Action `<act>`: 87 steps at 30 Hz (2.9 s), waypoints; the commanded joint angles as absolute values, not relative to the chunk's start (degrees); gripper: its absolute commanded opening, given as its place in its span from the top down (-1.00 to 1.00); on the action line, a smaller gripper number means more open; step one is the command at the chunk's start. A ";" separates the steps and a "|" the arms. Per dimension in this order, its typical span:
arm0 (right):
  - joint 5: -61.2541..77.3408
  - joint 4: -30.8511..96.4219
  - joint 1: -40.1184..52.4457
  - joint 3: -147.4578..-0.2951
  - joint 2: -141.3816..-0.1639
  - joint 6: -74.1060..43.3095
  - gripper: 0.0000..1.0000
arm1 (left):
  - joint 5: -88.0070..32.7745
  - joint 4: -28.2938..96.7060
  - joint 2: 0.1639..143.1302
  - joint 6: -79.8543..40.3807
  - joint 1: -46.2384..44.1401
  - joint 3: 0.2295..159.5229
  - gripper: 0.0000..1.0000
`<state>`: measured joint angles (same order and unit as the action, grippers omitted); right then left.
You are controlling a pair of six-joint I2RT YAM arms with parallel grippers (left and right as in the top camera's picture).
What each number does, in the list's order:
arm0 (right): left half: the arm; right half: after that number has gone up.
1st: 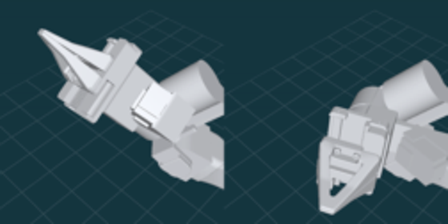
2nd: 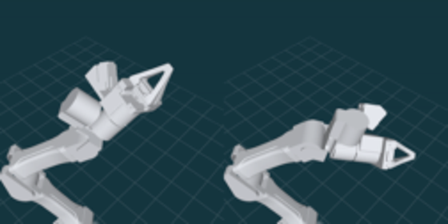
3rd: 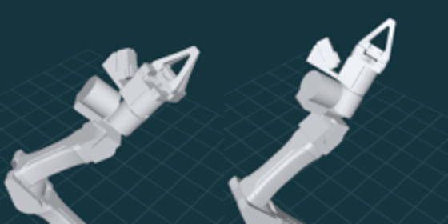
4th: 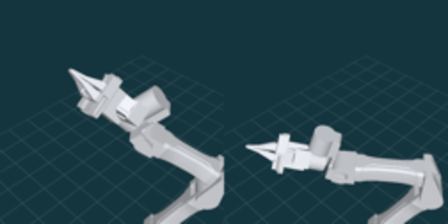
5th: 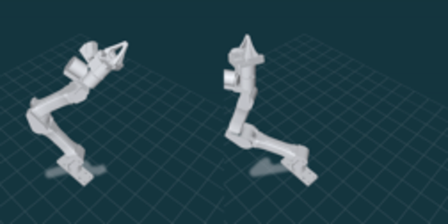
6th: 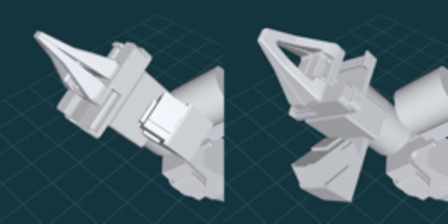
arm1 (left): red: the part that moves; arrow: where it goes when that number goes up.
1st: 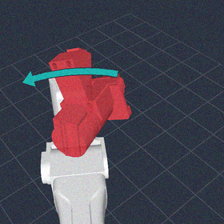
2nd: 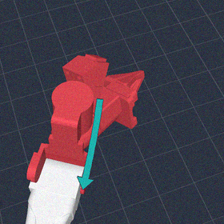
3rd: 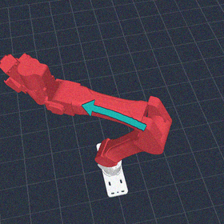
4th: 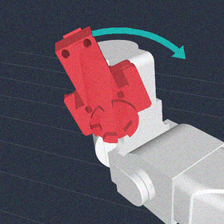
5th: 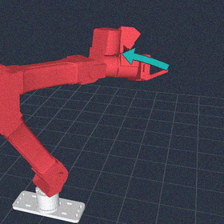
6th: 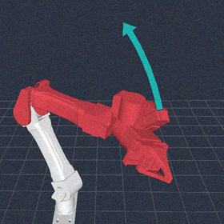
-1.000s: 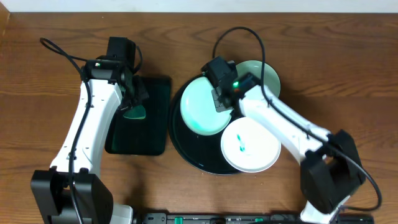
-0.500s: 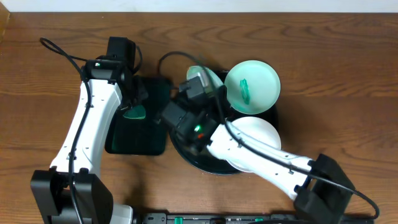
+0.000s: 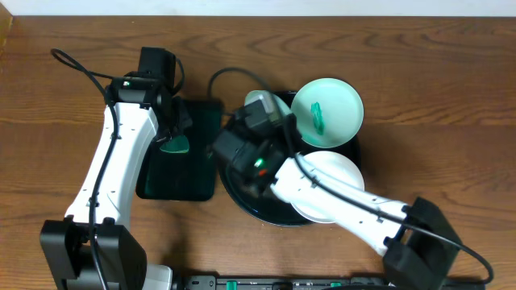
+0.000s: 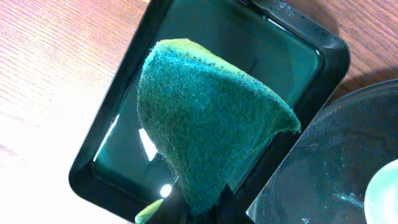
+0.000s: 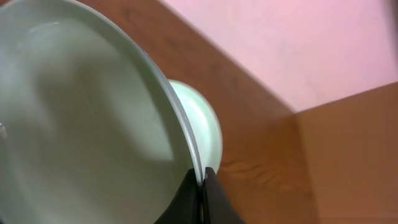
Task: Clean dirty plates on tray and stack at the side
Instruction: 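Lift the green plate with right gripper and carry it right, then set the green plate on the table right of the tray, then grasp the edge of the second green plate with right gripper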
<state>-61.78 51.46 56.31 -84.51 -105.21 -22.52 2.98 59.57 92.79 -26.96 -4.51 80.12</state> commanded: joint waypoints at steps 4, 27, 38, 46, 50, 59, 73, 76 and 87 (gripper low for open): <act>-37.04 51.94 46.54 -86.91 -96.79 -24.14 0.98 | 3.49 59.53 92.86 -28.23 -4.29 80.03 0.86; 9.93 54.04 -20.36 -73.10 -101.23 -17.06 0.98 | 3.70 59.66 92.86 -32.42 -4.29 79.72 0.86; 9.67 45.50 -25.15 -64.82 -102.24 -14.17 0.97 | 3.70 59.29 92.86 -32.42 -4.29 79.72 0.86; 8.47 41.17 -24.56 -64.71 -102.24 -11.92 0.64 | 3.70 59.27 92.86 -31.88 -4.29 79.72 0.85; 9.52 40.97 -23.70 -66.11 -102.24 -11.20 0.24 | 3.70 59.22 92.86 -31.11 -4.29 79.72 0.85; 10.98 52.97 -10.37 -85.93 -102.35 -4.29 0.04 | 3.44 58.17 92.86 -26.79 -4.29 79.72 0.85; 1.32 49.15 8.49 -96.97 -117.16 2.50 0.10 | 3.46 56.66 92.86 -25.74 -4.29 79.72 0.85; 1.34 50.24 8.14 -96.95 -119.72 3.42 0.14 | 3.49 56.62 92.86 -25.71 -4.29 79.72 0.85; 5.02 51.03 9.02 -96.77 -122.72 1.72 0.69 | 3.49 56.27 92.86 -25.74 -4.29 79.72 0.86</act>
